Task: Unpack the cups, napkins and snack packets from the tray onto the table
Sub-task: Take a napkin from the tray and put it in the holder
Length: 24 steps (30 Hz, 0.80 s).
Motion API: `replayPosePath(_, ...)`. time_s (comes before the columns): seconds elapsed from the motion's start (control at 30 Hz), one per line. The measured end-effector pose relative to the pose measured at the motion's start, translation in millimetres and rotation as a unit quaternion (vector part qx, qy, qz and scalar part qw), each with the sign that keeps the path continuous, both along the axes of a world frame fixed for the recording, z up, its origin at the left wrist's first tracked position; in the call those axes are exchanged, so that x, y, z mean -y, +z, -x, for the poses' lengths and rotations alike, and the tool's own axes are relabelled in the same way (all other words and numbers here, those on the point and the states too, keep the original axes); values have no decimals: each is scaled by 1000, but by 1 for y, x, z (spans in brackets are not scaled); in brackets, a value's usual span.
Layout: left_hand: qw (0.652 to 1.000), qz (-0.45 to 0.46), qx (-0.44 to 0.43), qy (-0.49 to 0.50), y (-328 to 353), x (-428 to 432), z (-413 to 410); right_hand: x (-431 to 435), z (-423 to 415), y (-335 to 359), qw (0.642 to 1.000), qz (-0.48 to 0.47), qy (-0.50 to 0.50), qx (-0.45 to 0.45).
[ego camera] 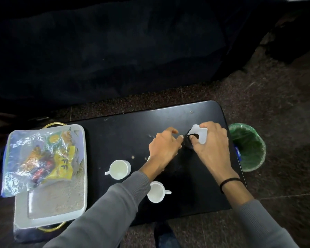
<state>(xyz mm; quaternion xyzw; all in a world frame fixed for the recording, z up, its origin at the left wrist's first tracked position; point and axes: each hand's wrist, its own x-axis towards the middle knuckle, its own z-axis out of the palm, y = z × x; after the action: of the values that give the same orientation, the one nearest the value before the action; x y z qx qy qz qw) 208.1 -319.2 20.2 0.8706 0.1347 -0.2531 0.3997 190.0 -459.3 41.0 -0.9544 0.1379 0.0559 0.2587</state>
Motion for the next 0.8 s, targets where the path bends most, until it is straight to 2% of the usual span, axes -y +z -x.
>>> replayPosePath(0.27,998,-6,-12,62,9,-75,21,-81,12,15,993,-27,110,-24)
replayPosePath(0.5,988,0,-8,157,6,-195,51,-204,15,7,971,-42,225,-68)
replayPosePath(0.8,967,-17,-24,253,-9,-347,85,-367,23,-20,943,-73,307,-105)
